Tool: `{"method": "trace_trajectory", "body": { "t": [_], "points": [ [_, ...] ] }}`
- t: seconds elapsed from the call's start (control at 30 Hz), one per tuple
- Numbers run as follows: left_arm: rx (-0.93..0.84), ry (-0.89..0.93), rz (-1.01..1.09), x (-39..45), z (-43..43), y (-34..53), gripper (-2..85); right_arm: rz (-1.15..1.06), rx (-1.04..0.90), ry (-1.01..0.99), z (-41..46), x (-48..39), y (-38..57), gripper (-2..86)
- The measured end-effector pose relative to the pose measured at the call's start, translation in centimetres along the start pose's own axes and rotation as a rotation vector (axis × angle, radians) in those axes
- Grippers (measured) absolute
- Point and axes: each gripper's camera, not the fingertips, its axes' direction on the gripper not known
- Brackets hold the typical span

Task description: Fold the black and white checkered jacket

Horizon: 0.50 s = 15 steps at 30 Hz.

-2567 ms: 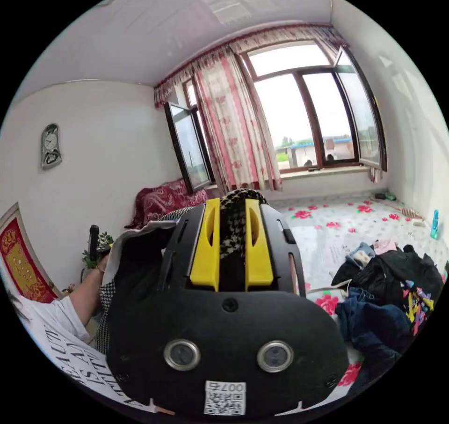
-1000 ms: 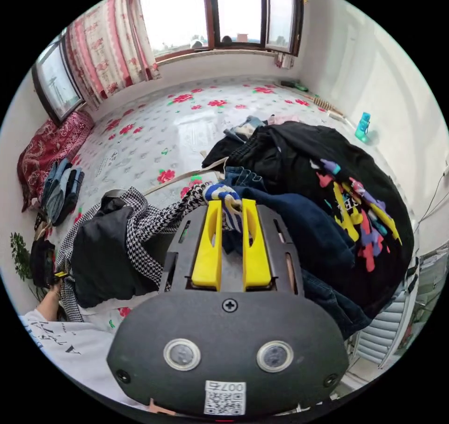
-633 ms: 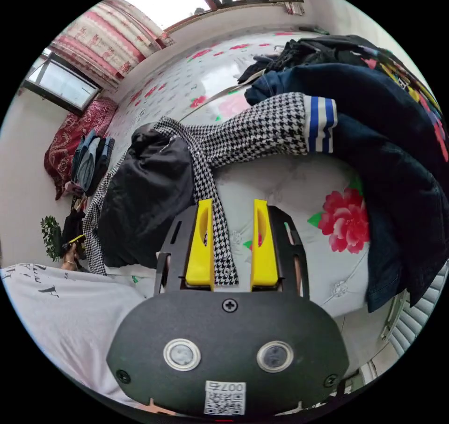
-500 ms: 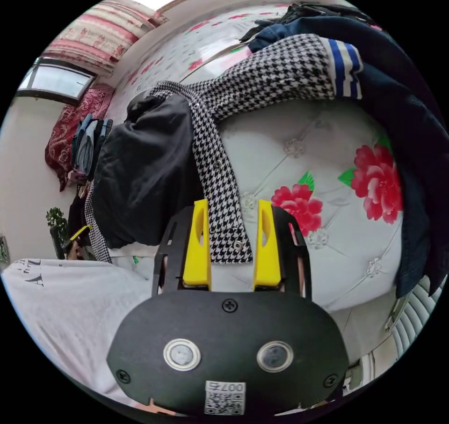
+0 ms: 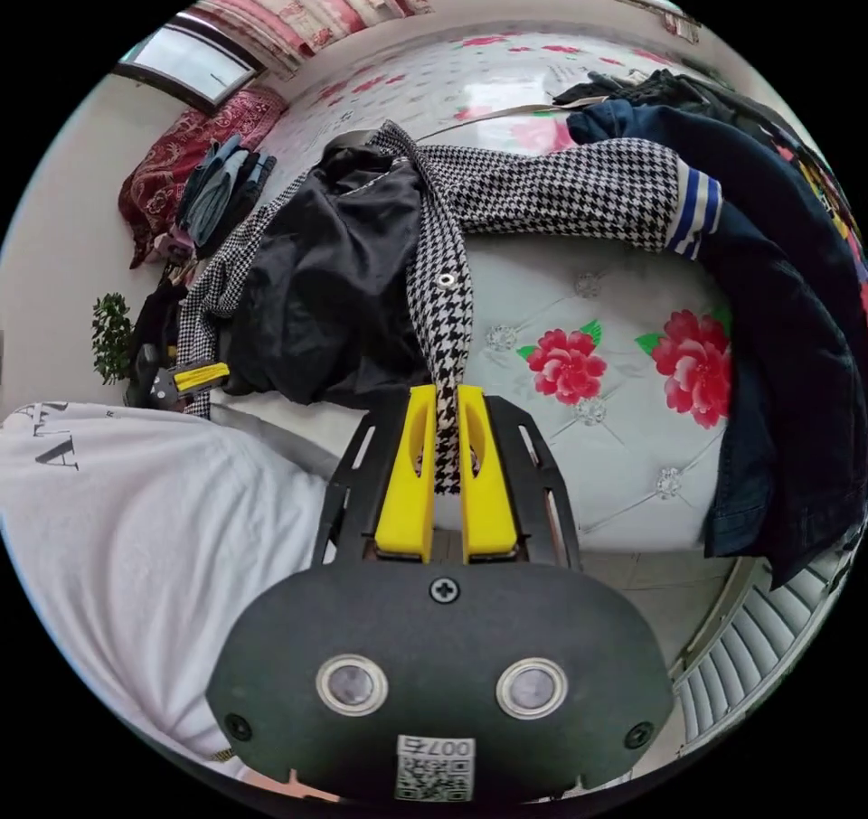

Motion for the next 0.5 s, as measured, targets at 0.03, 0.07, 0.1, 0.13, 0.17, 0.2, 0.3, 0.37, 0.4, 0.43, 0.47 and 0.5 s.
{"method": "trace_trajectory", "body": {
  "t": [0.03,0.07,0.1,0.13,0.17,0.2,0.3,0.37,0.4,0.43,0.47,0.5],
  "points": [
    [0.032,-0.002,-0.031,-1.0,-0.8,0.3,-0.3,0.036,-0.007,-0.038,0.1,0.6,1.0,3.0],
    [0.096,-0.020,-0.096,-3.4,-2.5,0.7,0.4,0.057,-0.003,-0.058,0.2,0.8,1.4,3.0],
    [0.126,-0.032,-0.125,-4.7,-3.3,0.8,1.0,0.092,0.013,-0.093,0.3,1.1,1.9,3.0],
    [0.176,-0.057,-0.170,-7.3,-4.6,0.5,2.7,0.109,0.028,-0.106,0.2,0.9,2.0,3.0],
    [0.217,-0.067,-0.188,-9.5,-5.3,-0.2,5.2,0.109,0.034,-0.102,0.2,0.6,1.9,3.0],
    [0.243,-0.063,-0.177,-11.4,-5.3,-1.3,6.8,0.093,0.038,-0.082,0.0,-0.2,1.6,3.0],
    [0.225,-0.031,-0.139,-13.9,-3.1,-4.8,9.1,0.026,0.031,-0.006,-0.6,-2.9,0.9,2.9],
    [0.101,0.018,-0.106,-15.4,1.5,-8.7,9.4,0.004,0.032,0.034,-1.1,-4.3,0.8,2.8],
    [0.004,0.019,-0.098,-15.8,4.5,-10.3,8.2,0.004,0.037,0.048,-1.4,-5.0,0.9,2.7],
    [-0.049,0.013,-0.094,-16.0,6.0,-10.8,6.8,0.013,0.044,0.052,-1.9,-5.5,0.9,2.6],
    [-0.131,0.026,-0.066,-16.4,8.4,-11.4,3.8,0.018,0.051,0.051,-2.2,-5.8,1.0,2.6],
    [-0.079,0.067,-0.042,-16.9,8.1,-11.3,3.0,0.032,0.067,0.047,-2.9,-6.4,1.0,2.4]
  ]
}}
